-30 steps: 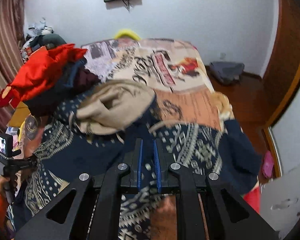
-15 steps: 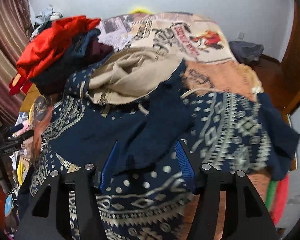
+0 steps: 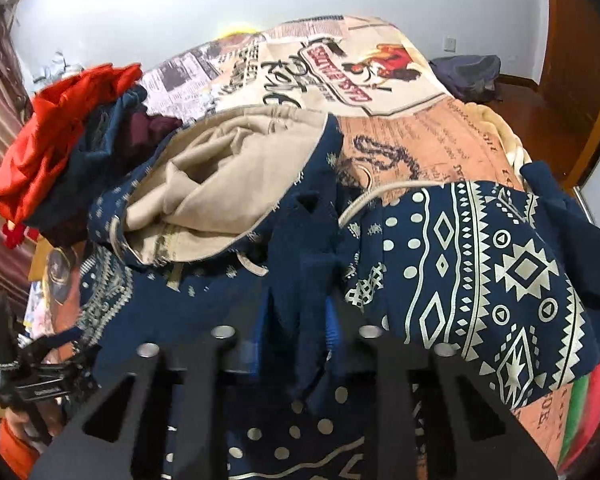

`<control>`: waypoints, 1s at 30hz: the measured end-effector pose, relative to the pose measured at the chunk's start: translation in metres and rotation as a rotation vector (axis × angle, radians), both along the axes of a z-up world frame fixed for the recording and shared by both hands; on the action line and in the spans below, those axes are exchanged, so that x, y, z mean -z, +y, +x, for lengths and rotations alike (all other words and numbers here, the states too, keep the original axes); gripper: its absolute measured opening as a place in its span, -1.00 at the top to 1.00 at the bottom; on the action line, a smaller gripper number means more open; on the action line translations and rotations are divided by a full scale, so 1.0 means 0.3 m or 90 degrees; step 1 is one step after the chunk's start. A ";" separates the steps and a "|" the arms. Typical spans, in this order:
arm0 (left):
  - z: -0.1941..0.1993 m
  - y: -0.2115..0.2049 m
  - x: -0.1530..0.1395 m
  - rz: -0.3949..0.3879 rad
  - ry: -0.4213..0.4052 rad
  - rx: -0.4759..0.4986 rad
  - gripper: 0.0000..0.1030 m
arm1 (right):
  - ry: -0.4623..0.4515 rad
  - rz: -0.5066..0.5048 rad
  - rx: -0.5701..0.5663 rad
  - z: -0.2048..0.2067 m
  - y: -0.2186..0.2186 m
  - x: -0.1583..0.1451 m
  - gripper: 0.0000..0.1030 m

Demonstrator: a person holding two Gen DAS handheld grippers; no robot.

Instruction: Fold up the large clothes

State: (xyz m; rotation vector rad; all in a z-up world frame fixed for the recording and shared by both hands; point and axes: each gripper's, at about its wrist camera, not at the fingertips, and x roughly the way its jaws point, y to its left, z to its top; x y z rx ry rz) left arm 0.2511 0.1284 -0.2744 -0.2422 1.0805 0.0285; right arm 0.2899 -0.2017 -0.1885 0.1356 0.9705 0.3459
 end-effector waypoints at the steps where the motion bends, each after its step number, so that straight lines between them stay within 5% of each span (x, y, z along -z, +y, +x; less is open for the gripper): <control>1: 0.000 0.004 0.002 -0.004 -0.001 -0.002 -0.91 | -0.018 -0.003 0.005 -0.011 -0.003 -0.013 0.70; 7: 0.003 -0.004 -0.007 0.000 0.000 0.005 -0.93 | -0.097 -0.054 0.021 -0.088 -0.037 -0.100 0.71; 16: -0.019 -0.034 -0.015 0.048 -0.003 0.000 -0.95 | -0.048 -0.119 0.016 -0.131 -0.109 -0.046 0.55; 25: -0.006 -0.081 -0.062 0.090 0.012 0.020 -0.94 | -0.081 -0.120 0.065 -0.177 -0.268 -0.152 0.46; 30: 0.019 -0.173 -0.147 0.103 -0.025 0.057 -0.94 | -0.093 -0.141 0.110 -0.186 -0.393 -0.187 -0.14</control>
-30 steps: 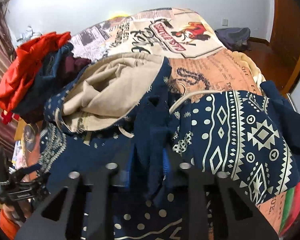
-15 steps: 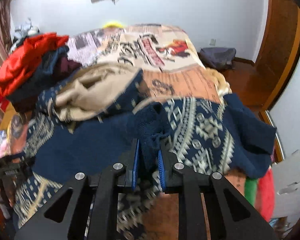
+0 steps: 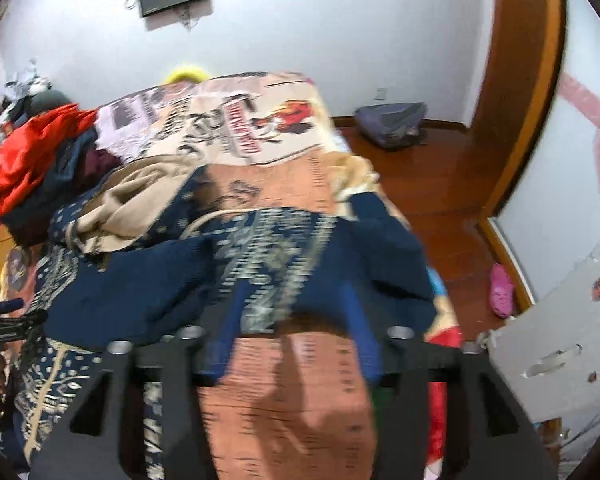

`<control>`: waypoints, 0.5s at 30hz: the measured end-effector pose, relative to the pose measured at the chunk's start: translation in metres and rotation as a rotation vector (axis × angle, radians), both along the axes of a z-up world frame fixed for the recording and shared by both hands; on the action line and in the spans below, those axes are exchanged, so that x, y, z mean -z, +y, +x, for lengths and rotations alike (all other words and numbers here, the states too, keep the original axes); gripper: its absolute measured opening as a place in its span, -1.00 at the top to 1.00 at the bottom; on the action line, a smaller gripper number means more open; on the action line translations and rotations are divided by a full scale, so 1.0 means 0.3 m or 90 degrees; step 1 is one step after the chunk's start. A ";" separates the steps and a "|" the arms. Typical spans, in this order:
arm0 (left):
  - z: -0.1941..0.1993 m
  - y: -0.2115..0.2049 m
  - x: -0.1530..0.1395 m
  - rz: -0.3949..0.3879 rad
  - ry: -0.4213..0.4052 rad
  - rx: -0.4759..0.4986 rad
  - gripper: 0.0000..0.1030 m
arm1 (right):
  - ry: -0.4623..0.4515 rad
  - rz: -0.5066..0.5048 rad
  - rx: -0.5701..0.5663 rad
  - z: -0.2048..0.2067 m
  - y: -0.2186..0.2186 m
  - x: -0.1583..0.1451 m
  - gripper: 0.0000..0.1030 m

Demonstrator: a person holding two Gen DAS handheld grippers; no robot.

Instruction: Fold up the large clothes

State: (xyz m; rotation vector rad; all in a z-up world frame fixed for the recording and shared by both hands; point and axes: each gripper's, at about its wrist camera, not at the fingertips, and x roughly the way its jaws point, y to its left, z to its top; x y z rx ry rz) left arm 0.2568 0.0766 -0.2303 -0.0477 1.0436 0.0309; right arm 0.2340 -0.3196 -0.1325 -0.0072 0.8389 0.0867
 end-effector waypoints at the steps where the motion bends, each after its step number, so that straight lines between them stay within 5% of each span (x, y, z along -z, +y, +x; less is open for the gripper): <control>1: 0.007 -0.018 -0.015 -0.001 -0.007 0.007 -0.94 | -0.002 0.001 0.006 -0.003 -0.022 0.001 -0.14; 8: 0.078 -0.146 -0.080 -0.021 -0.029 0.055 -0.94 | 0.051 0.065 0.073 0.013 -0.171 0.090 -0.14; 15: 0.136 -0.239 0.004 -0.011 0.011 0.092 -0.94 | 0.089 0.054 0.098 0.079 -0.230 0.156 -0.14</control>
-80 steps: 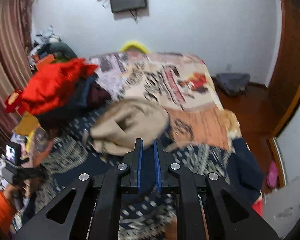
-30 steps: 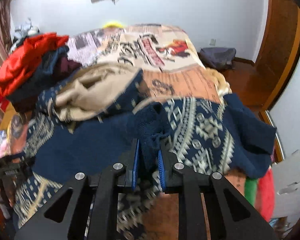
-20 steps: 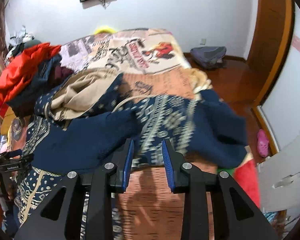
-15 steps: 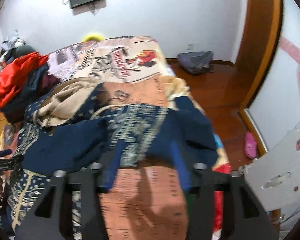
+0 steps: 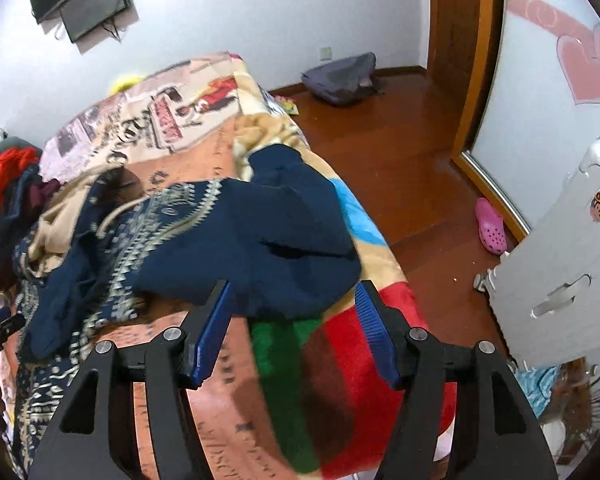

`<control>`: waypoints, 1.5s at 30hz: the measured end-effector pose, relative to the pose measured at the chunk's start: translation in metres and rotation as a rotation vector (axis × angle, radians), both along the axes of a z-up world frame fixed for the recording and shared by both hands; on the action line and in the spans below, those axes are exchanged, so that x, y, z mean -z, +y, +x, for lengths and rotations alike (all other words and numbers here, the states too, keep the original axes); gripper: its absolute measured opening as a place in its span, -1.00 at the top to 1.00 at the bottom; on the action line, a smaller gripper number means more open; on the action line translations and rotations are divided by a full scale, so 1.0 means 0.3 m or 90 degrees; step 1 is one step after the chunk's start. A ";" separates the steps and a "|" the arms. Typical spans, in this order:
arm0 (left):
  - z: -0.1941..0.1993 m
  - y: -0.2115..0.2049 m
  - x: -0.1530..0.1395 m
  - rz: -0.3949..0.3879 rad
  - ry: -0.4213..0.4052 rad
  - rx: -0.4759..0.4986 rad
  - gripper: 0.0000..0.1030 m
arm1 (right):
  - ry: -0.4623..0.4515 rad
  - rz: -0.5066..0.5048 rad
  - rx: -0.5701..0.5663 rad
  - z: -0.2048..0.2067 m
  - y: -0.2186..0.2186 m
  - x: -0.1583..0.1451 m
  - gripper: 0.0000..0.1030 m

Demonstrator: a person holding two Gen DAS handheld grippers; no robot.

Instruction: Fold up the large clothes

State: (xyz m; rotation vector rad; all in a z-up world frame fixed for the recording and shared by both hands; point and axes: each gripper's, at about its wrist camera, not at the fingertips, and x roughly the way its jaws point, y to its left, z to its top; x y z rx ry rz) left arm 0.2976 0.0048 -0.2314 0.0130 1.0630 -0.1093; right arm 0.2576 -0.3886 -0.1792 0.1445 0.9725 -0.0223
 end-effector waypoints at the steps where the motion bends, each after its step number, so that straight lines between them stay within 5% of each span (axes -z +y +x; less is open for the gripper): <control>1: 0.006 -0.014 0.020 0.002 0.009 0.008 -0.94 | 0.003 -0.011 -0.007 0.008 0.003 0.003 -0.14; 9: 0.020 -0.055 0.103 0.018 0.019 0.017 -0.96 | 0.087 -0.093 -0.039 0.133 0.006 0.137 -0.14; 16: 0.028 -0.053 0.114 0.010 0.009 0.014 -0.99 | 0.068 0.181 0.064 0.047 -0.167 0.191 -0.19; 20: 0.009 -0.045 0.115 0.007 0.001 0.012 -0.99 | 0.057 0.234 0.079 0.025 -0.200 0.199 -0.19; 26: 0.003 -0.051 0.115 0.008 -0.001 0.010 -1.00 | 0.053 0.213 0.088 0.079 -0.155 0.201 0.48; 30: -0.009 -0.051 0.099 0.024 0.002 0.009 -0.99 | 0.028 0.188 0.077 0.099 -0.120 0.114 0.84; 37: -0.073 -0.030 0.009 0.101 -0.039 0.017 -0.99 | -0.113 0.162 0.001 0.064 -0.008 -0.216 0.84; 45: -0.163 0.091 -0.180 0.047 -0.116 -0.010 -0.99 | -0.181 0.203 -0.120 0.033 0.229 -0.454 0.84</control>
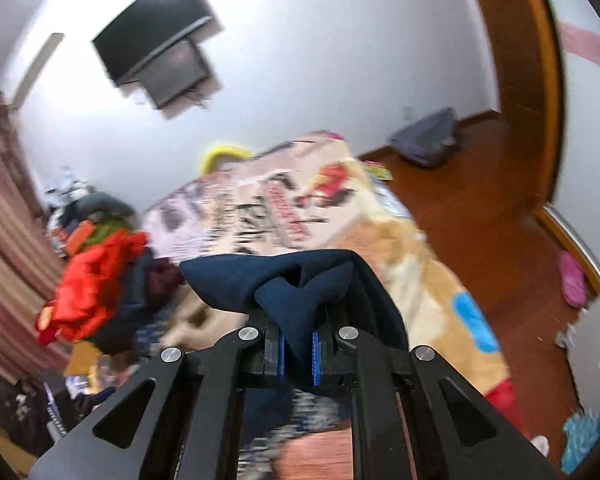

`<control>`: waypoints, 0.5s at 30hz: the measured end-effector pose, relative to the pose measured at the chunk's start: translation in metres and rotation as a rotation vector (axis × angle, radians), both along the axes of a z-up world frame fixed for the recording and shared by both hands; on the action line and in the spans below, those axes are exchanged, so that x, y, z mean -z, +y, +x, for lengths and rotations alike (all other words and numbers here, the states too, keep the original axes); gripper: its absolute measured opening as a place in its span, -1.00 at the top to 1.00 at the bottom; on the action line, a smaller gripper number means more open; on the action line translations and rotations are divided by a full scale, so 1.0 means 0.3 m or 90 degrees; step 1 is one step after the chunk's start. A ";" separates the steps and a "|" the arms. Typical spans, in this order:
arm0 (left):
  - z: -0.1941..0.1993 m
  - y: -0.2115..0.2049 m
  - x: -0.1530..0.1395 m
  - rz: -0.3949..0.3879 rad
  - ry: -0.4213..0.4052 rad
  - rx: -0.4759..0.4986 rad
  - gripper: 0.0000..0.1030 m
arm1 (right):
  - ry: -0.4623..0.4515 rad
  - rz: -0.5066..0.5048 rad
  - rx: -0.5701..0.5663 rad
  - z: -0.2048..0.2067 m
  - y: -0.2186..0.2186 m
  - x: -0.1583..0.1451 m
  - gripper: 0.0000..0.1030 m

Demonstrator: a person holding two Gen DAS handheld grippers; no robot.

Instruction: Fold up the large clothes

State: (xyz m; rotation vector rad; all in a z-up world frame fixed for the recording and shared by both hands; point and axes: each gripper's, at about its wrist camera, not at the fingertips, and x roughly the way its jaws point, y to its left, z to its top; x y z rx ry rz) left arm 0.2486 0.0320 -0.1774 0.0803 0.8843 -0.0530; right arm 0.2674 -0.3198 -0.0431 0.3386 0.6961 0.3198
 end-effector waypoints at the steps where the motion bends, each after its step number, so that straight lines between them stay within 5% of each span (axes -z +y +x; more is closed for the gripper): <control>1: -0.013 0.011 -0.017 -0.002 -0.008 -0.001 -0.99 | -0.002 -0.002 -0.015 -0.007 0.038 -0.005 0.84; 8: -0.079 0.063 -0.048 -0.018 -0.025 -0.011 -0.99 | 0.048 -0.050 -0.123 -0.001 0.329 0.105 0.84; 15: -0.127 0.101 0.020 -0.012 0.005 -0.014 -0.99 | 0.154 -0.099 -0.186 -0.038 0.451 0.297 0.81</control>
